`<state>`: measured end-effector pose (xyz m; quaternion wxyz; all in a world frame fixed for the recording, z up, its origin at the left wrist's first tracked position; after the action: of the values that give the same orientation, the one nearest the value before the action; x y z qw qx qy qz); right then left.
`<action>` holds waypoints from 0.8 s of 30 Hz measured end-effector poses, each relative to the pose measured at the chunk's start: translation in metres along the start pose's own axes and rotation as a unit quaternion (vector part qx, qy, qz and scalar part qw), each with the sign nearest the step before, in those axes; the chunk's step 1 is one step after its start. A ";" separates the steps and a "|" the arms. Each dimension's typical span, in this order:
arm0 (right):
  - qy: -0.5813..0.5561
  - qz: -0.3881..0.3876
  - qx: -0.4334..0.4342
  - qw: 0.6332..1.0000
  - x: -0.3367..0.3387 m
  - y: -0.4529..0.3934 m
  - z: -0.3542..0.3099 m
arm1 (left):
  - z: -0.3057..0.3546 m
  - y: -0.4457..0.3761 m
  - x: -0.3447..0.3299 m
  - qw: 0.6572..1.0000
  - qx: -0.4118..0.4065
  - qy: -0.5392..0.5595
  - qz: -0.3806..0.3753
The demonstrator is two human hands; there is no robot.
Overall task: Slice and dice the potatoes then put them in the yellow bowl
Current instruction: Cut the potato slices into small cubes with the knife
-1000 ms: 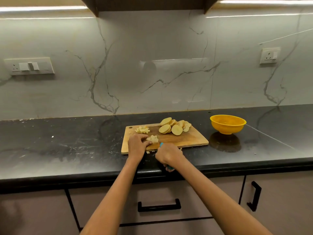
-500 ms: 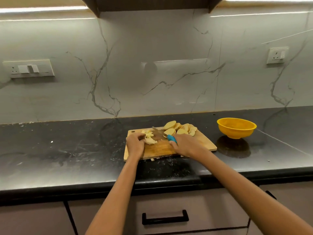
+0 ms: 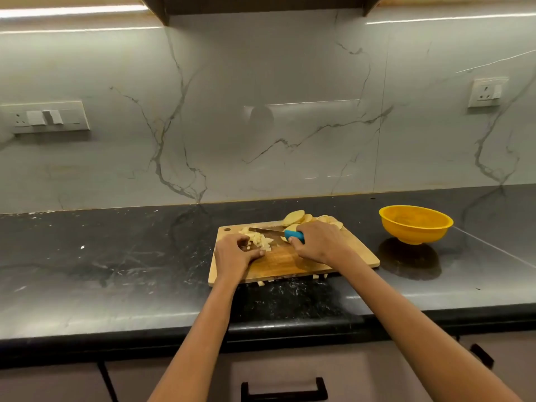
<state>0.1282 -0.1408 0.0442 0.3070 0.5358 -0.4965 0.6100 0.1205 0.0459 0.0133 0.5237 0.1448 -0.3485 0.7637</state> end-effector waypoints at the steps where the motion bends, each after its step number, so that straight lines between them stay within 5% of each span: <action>1: -0.006 0.020 -0.006 1.000 0.004 -0.001 0.005 | 0.001 -0.001 -0.002 1.000 -0.003 -0.008 0.001; 16: -0.146 0.177 -0.081 0.970 0.016 -0.038 0.051 | 0.020 -0.041 -0.007 0.997 -0.065 -0.035 0.032; 22: -0.167 0.195 -0.090 0.962 0.018 -0.046 0.061 | 0.032 -0.039 -0.038 0.986 -0.118 -0.085 -0.079; 24: -0.168 0.199 -0.083 0.962 0.018 -0.046 0.059 | 0.032 -0.042 -0.038 0.984 -0.122 -0.117 -0.064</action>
<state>0.1860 -0.1840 0.0701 0.1355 0.4932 -0.6866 0.5167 0.1692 0.0058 0.0298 0.5410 0.1896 -0.4880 0.6582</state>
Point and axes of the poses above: each hand's wrist, its own y-axis away from the middle knuckle, its own x-axis out of the back of the hand, z = x × y, the point moved 10 cm from there along -y, towards the middle knuckle, and after that the axes turned 5 degrees about -z, right-handed, at the moved point
